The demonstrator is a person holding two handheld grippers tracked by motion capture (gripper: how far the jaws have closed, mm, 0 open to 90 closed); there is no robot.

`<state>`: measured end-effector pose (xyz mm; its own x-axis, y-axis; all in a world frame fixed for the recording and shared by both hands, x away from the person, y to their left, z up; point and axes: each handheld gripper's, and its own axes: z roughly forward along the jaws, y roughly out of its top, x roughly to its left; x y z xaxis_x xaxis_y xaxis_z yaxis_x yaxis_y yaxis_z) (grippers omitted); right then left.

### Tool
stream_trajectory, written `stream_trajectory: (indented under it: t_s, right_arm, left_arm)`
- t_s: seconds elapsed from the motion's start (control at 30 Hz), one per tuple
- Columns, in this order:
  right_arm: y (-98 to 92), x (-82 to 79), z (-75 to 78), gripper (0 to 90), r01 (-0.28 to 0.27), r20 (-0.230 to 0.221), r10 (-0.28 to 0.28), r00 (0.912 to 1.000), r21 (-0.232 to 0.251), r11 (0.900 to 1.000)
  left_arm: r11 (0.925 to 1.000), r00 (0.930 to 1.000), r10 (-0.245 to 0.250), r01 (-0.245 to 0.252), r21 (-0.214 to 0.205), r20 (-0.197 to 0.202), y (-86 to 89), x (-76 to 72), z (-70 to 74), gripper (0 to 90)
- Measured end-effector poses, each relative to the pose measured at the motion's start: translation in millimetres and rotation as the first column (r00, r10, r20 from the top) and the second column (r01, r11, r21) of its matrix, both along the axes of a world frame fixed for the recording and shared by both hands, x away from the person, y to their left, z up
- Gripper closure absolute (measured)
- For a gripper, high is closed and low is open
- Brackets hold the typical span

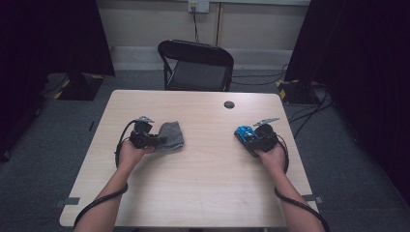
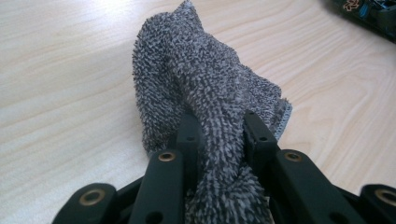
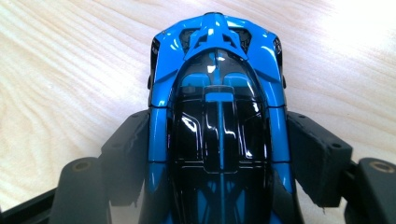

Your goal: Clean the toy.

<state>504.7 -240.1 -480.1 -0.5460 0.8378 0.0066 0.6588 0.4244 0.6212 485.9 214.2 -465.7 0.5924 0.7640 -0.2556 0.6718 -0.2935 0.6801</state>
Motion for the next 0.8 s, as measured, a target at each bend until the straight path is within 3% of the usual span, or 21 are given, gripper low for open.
stream_trajectory:
  t_s: [0.8]
  right_arm:
    - [2.3,11.2,-6.0,28.0,0.004,0.0,-0.004,1.0,-0.001,1.0]
  left_arm:
    - [0.999,0.9996,0.018,-0.017,0.042,-0.021,-0.3,12.7,-9.1,70.4]
